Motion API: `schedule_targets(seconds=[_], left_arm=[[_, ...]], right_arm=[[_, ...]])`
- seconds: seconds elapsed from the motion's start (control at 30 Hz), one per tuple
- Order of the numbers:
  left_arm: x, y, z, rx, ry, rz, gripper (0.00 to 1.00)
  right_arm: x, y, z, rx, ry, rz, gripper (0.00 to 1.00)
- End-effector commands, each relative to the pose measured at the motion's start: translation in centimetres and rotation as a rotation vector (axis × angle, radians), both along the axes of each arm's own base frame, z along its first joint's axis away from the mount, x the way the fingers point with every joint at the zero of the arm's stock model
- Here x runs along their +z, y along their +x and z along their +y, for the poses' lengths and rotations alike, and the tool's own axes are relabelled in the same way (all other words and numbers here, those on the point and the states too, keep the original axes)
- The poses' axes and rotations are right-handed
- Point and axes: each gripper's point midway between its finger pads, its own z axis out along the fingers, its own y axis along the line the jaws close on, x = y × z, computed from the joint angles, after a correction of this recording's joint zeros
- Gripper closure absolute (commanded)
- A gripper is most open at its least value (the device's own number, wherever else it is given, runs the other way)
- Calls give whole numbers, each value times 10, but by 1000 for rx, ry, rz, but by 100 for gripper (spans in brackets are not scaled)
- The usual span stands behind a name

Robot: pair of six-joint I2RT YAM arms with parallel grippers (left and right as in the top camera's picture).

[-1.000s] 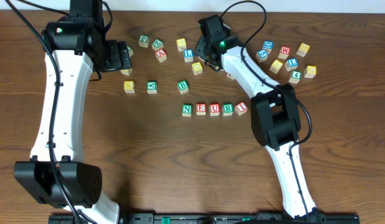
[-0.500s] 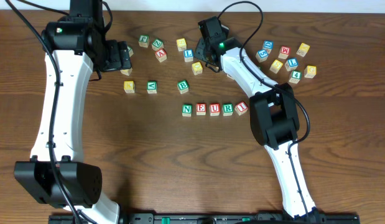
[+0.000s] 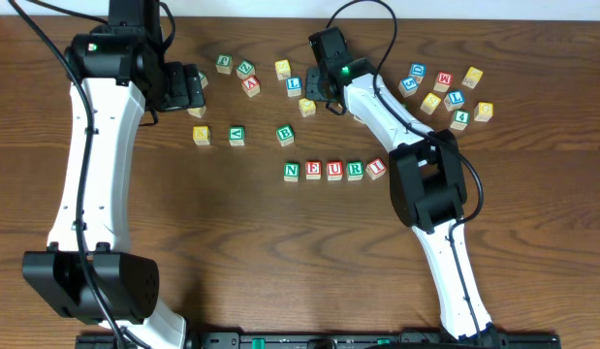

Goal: Spell out NEURIPS
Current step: 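Close the right gripper on the blue P block and lift it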

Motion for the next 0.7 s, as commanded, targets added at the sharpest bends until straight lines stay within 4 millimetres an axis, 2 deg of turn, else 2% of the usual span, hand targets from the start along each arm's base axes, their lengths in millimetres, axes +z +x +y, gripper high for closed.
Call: schedule_targets(seconds=[0.0,0.1,0.5,0.67], left_arm=[[-7,0,2,10,1,18,2],[-7,0,2,10,1,18,2],[-7,0,2,10,1,19,2],[-7,0,2,10,1,18,2]], right_arm=[[2,-5,3,90,-61,-9,59],[9,-3,3,117,-79,-32,60],[10,-6,9,233,-140,-52,60],[21,-2,11,241,-139,-76,68]])
